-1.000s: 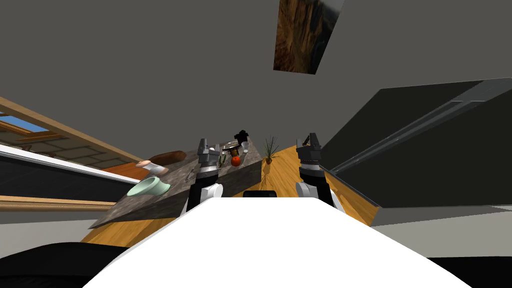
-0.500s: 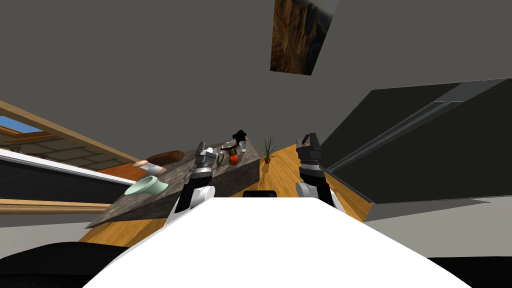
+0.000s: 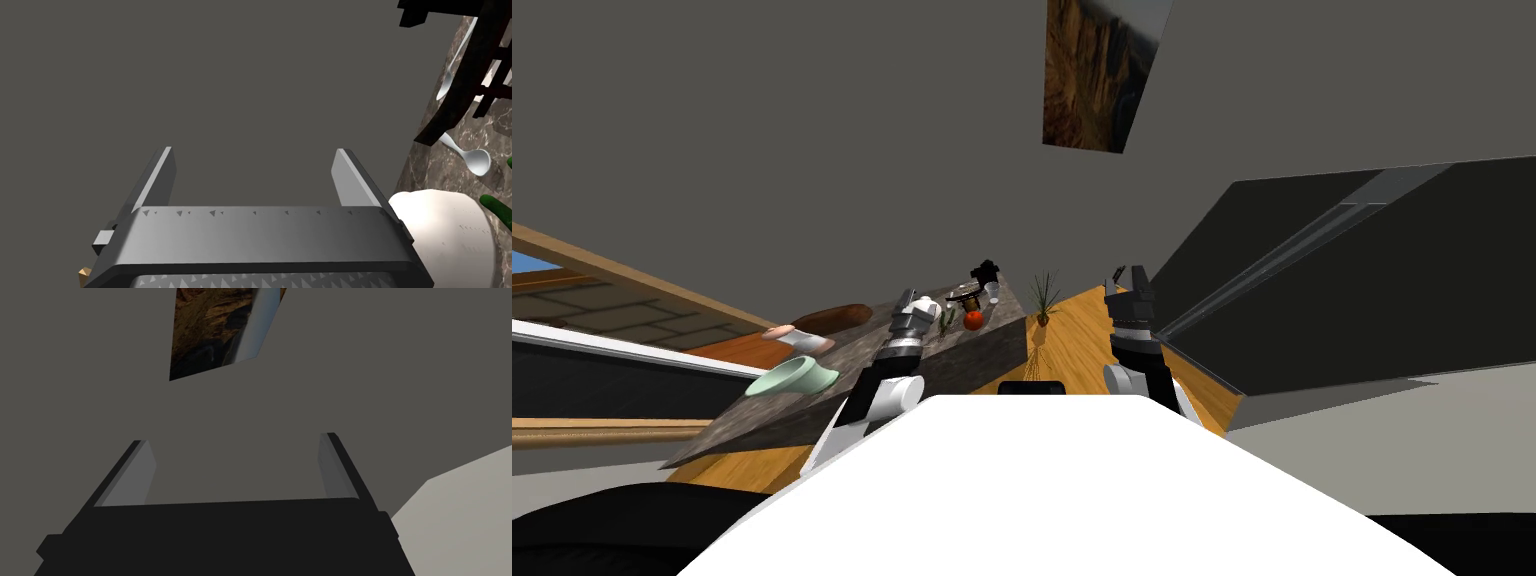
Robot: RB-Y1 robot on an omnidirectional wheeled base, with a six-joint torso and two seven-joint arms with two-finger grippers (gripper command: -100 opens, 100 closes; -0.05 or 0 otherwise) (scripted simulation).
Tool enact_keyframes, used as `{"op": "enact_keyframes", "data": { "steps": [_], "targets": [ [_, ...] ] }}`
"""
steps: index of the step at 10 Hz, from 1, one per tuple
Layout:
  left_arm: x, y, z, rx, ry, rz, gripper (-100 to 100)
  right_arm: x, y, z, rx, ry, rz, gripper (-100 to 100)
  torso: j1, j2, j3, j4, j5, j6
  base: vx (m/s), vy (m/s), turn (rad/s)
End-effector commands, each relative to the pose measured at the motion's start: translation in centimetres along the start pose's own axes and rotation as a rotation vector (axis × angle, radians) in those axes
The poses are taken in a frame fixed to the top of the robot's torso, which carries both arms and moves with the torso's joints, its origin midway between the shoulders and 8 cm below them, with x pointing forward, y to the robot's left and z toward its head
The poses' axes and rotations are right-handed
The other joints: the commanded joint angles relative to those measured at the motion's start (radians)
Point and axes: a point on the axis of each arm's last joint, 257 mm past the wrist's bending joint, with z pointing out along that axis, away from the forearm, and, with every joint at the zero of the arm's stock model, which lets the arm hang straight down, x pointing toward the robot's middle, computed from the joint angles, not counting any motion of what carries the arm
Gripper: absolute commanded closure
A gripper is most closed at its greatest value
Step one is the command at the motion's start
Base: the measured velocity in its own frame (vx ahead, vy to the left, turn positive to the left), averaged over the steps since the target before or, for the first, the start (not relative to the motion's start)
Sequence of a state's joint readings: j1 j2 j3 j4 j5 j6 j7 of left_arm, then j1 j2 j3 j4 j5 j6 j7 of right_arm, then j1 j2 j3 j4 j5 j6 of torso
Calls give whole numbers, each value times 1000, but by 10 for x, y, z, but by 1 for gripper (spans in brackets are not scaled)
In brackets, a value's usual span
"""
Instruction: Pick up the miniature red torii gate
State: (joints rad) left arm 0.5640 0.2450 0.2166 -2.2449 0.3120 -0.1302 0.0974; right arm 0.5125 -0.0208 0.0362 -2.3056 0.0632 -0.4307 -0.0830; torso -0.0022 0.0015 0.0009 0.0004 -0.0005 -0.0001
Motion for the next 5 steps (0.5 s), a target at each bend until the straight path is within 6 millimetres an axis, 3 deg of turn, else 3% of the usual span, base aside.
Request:
{"op": "enact_keyframes", "data": {
  "steps": [1,4,5],
  "targets": [
    [-23,8,-2,-52,-27,7,-100,0,0,0,0,0,0,0,0,0,0,0,0,0,-22,-46,-70],
    [-62,24,-8,-144,-80,8,-100,0,0,0,0,0,0,0,-1,0,0,0,0,0,-16,-51,-88],
    [-65,28,-9,-163,-87,11,-100,0,0,0,0,0,0,0,0,-1,0,0,0,0,-7,-24,-49]
  ]
}}
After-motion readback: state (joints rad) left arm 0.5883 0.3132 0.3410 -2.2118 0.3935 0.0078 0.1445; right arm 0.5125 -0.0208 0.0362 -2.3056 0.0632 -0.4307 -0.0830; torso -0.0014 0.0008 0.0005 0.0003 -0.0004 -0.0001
